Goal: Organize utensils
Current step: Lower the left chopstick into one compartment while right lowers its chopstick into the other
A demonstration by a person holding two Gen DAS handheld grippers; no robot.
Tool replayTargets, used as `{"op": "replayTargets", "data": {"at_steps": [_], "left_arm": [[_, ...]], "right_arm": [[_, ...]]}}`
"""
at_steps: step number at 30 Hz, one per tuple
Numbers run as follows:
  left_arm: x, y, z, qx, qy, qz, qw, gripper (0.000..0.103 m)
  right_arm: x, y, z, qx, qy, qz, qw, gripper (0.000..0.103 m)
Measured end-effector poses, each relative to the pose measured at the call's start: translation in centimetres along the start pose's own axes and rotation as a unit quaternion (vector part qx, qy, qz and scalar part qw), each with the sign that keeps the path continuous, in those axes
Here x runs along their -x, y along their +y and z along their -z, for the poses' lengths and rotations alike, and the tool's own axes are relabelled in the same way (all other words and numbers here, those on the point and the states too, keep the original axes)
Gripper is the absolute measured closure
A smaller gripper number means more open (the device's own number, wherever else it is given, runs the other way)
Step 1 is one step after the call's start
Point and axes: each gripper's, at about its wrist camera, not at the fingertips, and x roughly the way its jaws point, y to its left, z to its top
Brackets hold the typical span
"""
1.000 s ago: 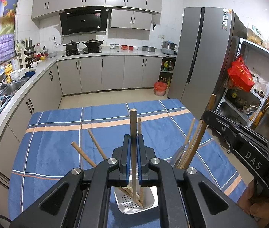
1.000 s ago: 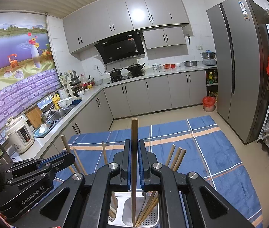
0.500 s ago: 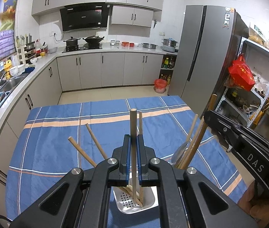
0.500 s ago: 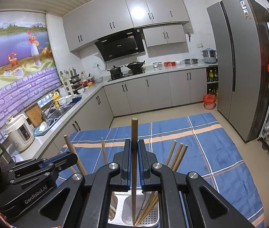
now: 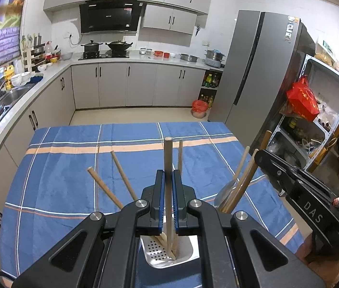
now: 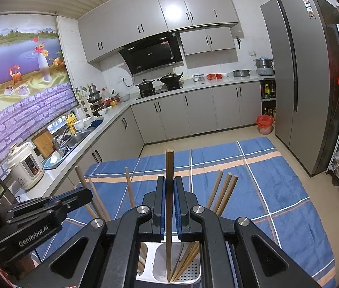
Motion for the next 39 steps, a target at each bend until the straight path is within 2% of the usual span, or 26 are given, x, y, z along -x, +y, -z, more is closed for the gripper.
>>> {"op": "replayTargets", "data": {"at_steps": [13,23,39], "left_arm": [[-1.4,-0.4,1.1,0.000,0.021,0.005,0.9998,0.098],[-1.4,-0.4,1.1,-0.007,0.016,-0.005,0.9998,0.098],[-1.1,-0.7,1.1,-0.012,0.019,0.000,0.9997,0.098]], "right_arm": [[-1.1,-0.1,1.4,-0.001,0.021,-0.004,1.000,0.096],[-1.1,-0.4,1.9,0.001,0.028,-0.004,1.000,0.096],[-1.1,-0.9,1.9,0.000,0.033,0.007,0.999,0.096]]}}
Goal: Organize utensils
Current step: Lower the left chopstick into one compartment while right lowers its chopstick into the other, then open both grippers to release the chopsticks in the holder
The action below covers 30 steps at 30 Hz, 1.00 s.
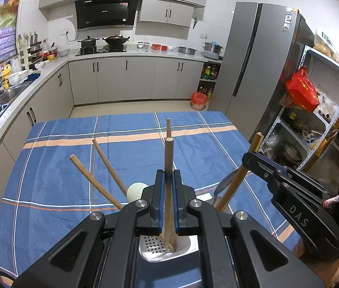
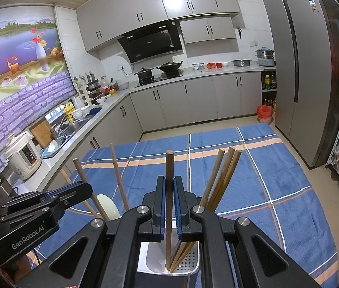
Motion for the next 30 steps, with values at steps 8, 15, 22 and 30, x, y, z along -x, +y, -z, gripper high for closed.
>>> {"op": "replayTargets", "data": {"at_steps": [8,15,22,30], "left_arm": [[0.3,-0.3,0.1,-0.002,0.000,0.000,1.0000,0.098],[0.7,-0.3,0.4,0.003,0.002,0.000,1.0000,0.098],[1.3,-0.1,0.8,0.009,0.004,0.002,1.0000,0.097],[1.6,-0.4,1.0,0.004,0.003,0.000,1.0000,0.097]], "right_arm": [[0.5,-0.5,0.1,-0.003,0.001,0.005,1.000,0.096],[1.0,-1.0,0.4,-0.010,0.001,0.011,1.000,0.096],[1.1,-1.8,0.6,-0.030,0.009,0.013,0.999,0.095],[1.3,-2.1,0.8,-0.033,0.010,0.014,0.999,0.095]]}}
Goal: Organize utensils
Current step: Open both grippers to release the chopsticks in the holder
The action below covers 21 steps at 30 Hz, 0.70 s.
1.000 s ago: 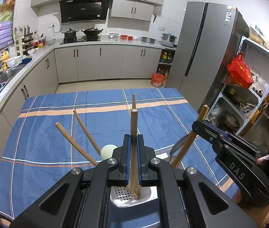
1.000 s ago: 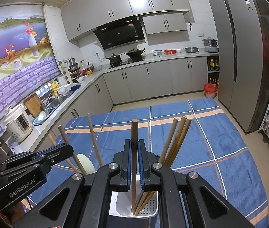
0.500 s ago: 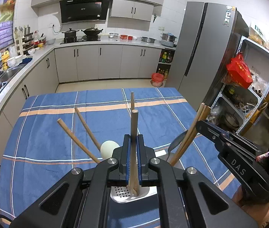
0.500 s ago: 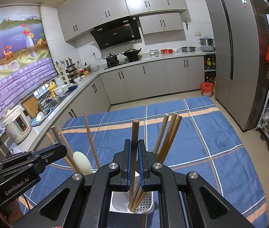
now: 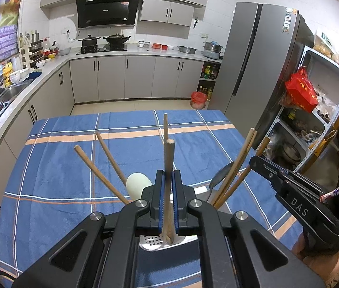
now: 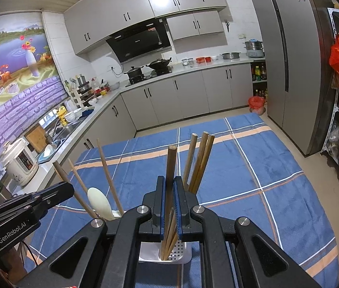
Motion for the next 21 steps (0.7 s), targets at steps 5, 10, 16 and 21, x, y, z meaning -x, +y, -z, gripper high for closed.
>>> {"op": "replayTargets", "data": {"at_steps": [5,10,16,21], "left_arm": [[0.2,0.0,0.1,0.005,0.001,-0.003,1.0000,0.097],[0.7,0.4,0.4,0.018,0.003,-0.005,0.9998,0.097],[1.7,0.7,0.5,0.033,0.005,-0.003,0.9994,0.072],[3.3,0.4,0.8,0.035,-0.008,-0.004,0.9993,0.063]], "right_arm": [[0.1,-0.1,0.0,0.000,0.000,0.002,1.000,0.095],[0.7,-0.3,0.5,-0.002,0.005,0.005,1.000,0.095],[1.4,-0.1,1.0,-0.006,0.007,0.011,1.000,0.059],[2.4,0.1,1.3,-0.003,0.004,0.013,1.000,0.058]]}}
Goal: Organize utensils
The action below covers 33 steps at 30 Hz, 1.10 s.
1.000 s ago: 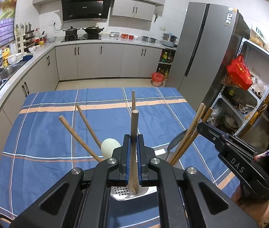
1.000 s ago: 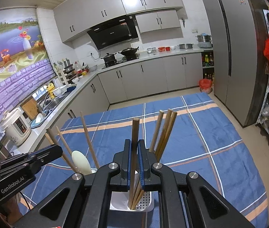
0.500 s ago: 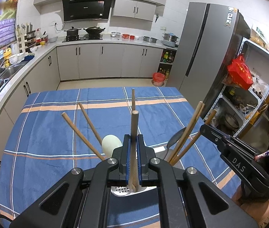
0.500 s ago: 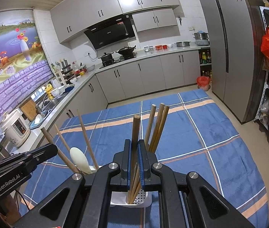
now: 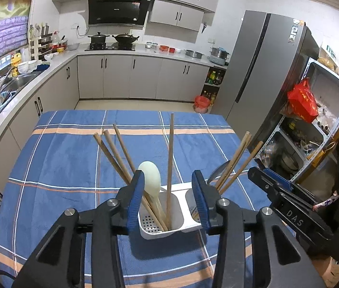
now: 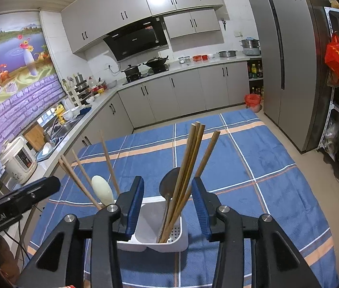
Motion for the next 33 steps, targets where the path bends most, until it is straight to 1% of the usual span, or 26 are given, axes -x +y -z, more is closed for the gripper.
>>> {"op": "replayTargets", "data": {"at_steps": [1,5,7,8,11,13,16,17,19,22,23,25,26,28,30,31,33], "left_arm": [[0.4,0.0,0.1,0.000,-0.001,0.000,1.0000,0.061],[1.7,-0.4,0.5,-0.003,-0.005,-0.001,1.0000,0.058],[2.7,-0.6,0.9,-0.007,-0.009,-0.002,0.9999,0.051],[3.2,-0.8,1.1,-0.009,-0.013,-0.005,0.9999,0.049],[4.9,-1.1,1.9,-0.012,-0.026,-0.017,0.9994,0.037],[6.4,-1.0,2.6,-0.008,-0.040,-0.033,0.9986,0.024],[8.9,-0.7,3.5,0.003,-0.072,-0.061,0.9955,0.015],[10.2,-0.6,4.0,0.004,-0.090,-0.080,0.9927,0.013],[12.1,-0.6,4.6,0.006,-0.119,-0.108,0.9870,0.006],[15.5,-1.0,5.9,0.006,-0.165,-0.155,0.9741,0.002],[16.5,-1.1,6.2,0.005,-0.177,-0.161,0.9708,0.001],[18.8,-1.6,7.3,-0.001,-0.209,-0.177,0.9617,0.000],[19.6,-1.8,7.6,-0.005,-0.221,-0.183,0.9580,0.000],[21.4,-2.7,8.5,-0.017,-0.245,-0.198,0.9488,0.000],[22.7,-3.2,9.1,-0.023,-0.257,-0.196,0.9459,0.000],[23.3,-3.4,9.4,-0.022,-0.261,-0.189,0.9464,0.000],[24.1,-3.7,10.1,-0.019,-0.265,-0.169,0.9493,0.000]], "right_arm": [[0.3,0.0,0.1,-0.001,-0.001,-0.001,1.000,0.058],[1.7,-0.1,0.4,-0.001,-0.006,-0.002,1.000,0.056],[2.7,-0.2,0.7,-0.001,-0.011,-0.001,1.000,0.054],[3.2,-0.1,0.8,-0.001,-0.013,-0.002,1.000,0.053],[4.9,-0.1,1.3,0.000,-0.019,-0.001,1.000,0.051],[6.1,0.1,1.7,0.002,-0.023,0.001,1.000,0.047],[8.1,0.4,2.8,0.011,-0.032,0.005,0.999,0.043],[8.7,0.7,3.2,0.015,-0.034,0.008,0.999,0.040],[10.2,1.0,4.2,0.024,-0.039,0.012,0.999,0.038],[12.1,1.7,5.2,0.045,-0.046,0.013,0.998,0.036],[12.8,1.9,5.5,0.053,-0.049,0.013,0.997,0.035],[14.2,2.6,6.2,0.070,-0.059,0.019,0.996,0.030],[14.8,2.9,6.5,0.077,-0.062,0.022,0.995,0.026],[16.2,3.3,7.3,0.093,-0.069,0.027,0.993,0.025],[17.1,3.6,7.8,0.103,-0.075,0.031,0.991,0.024],[17.6,3.7,8.1,0.106,-0.080,0.034,0.991,0.024],[18.7,3.5,8.5,0.109,-0.090,0.037,0.989,0.017]]}}
